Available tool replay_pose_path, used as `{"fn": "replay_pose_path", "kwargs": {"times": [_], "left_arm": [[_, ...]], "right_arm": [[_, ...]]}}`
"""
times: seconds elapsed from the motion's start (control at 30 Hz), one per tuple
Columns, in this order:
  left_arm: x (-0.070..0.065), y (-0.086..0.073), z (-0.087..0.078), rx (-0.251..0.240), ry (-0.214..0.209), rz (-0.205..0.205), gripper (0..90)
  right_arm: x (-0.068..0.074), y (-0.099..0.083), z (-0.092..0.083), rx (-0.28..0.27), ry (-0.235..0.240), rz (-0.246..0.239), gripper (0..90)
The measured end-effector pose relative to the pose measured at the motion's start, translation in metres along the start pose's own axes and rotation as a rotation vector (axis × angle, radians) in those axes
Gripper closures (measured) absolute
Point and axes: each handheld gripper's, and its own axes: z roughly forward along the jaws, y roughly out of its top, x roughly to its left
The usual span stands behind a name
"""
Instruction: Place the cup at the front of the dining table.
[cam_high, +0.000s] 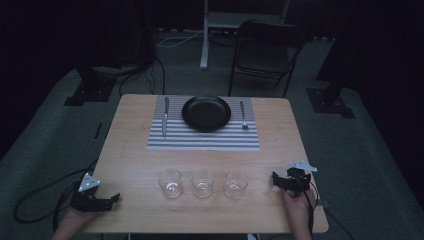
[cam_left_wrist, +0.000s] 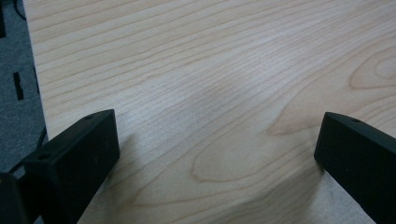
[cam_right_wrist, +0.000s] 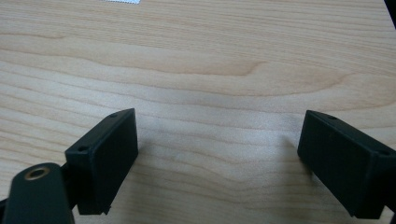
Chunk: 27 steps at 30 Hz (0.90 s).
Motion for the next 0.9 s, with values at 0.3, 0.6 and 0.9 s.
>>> {"fn": "replay_pose_path", "kwargs": {"times": [0.3,0.6,0.9], "left_arm": [[0.001,0.001,0.0,0.003,-0.027,0.028,0.4],[0.002,-0.002,-0.003,-0.021,-0.103,0.048,1.8],[-0.007,0.002,-0.004,-0.01,-0.144,0.091,1.8]], "right_arm": [[0.0,0.0,0.0,0.0,0.0,0.0,11.7],[0.0,0.0,0.0,0.0,0.0,0.0,11.7],[0.0,0.0,0.0,0.0,0.0,0.0,11.7]]}}
